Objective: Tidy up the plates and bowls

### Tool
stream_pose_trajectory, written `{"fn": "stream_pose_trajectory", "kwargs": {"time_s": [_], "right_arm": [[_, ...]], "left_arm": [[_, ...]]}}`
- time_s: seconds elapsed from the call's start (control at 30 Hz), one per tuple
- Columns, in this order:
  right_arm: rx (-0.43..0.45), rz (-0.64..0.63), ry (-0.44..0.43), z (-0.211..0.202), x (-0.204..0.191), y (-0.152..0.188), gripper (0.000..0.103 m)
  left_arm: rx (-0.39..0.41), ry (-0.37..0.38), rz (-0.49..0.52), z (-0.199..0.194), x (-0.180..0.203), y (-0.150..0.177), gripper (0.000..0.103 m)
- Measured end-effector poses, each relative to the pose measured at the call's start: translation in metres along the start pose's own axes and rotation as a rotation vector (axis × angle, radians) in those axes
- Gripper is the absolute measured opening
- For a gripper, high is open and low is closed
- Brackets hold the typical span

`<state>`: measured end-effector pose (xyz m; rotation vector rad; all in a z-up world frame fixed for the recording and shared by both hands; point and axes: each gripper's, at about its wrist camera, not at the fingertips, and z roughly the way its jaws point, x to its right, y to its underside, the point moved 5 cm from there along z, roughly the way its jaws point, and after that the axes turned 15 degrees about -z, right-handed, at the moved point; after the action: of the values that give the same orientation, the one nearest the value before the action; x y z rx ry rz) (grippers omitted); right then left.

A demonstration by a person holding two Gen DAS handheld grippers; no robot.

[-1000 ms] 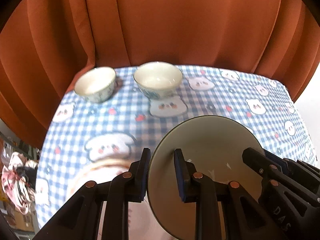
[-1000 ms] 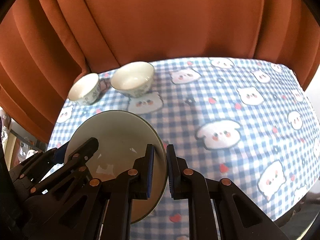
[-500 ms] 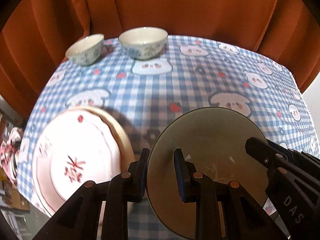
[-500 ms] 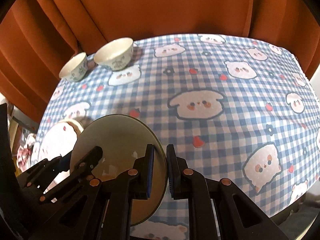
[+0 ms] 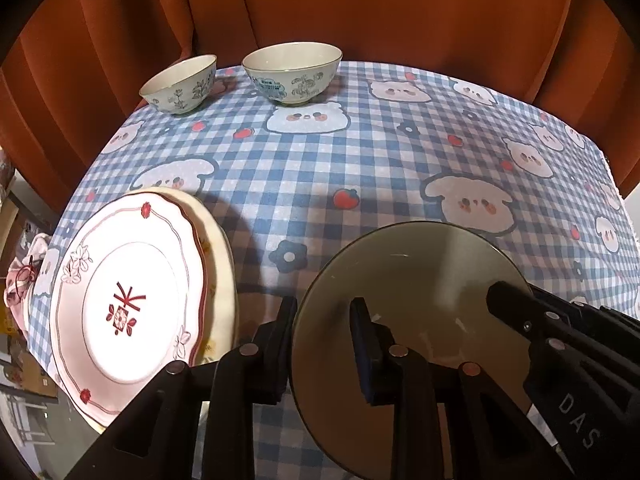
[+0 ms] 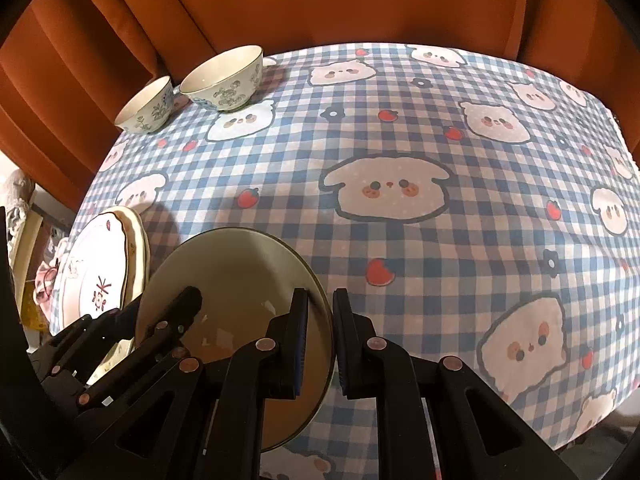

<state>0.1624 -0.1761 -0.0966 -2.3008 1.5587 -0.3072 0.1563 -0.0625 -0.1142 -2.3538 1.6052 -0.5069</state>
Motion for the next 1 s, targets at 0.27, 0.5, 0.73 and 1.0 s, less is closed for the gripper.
{"fn": "stream_pose_trajectory", "kwargs": {"time_s": [0.27, 0.5, 0.73, 1.0], "right_arm": [[0.003, -0.017, -0.011, 0.001, 0.001, 0.001, 0.018], [0.019, -0.012, 0.034, -0.01, -0.001, -0.002, 0.048], [0.087, 0.003, 0.129, -0.033, -0.014, -0.012, 0.07], [0.139, -0.018, 0.172, -0.051, -0.051, -0.026, 0.074]], "left_arm": [[-0.002, -0.008, 0.024, 0.0, 0.005, 0.003, 0.04], [0.059, 0.033, 0.054, -0.018, 0.004, -0.003, 0.065], [0.083, 0.094, 0.075, -0.039, -0.009, -0.019, 0.071], [0.098, 0.137, 0.081, -0.055, -0.037, -0.034, 0.072]]}}
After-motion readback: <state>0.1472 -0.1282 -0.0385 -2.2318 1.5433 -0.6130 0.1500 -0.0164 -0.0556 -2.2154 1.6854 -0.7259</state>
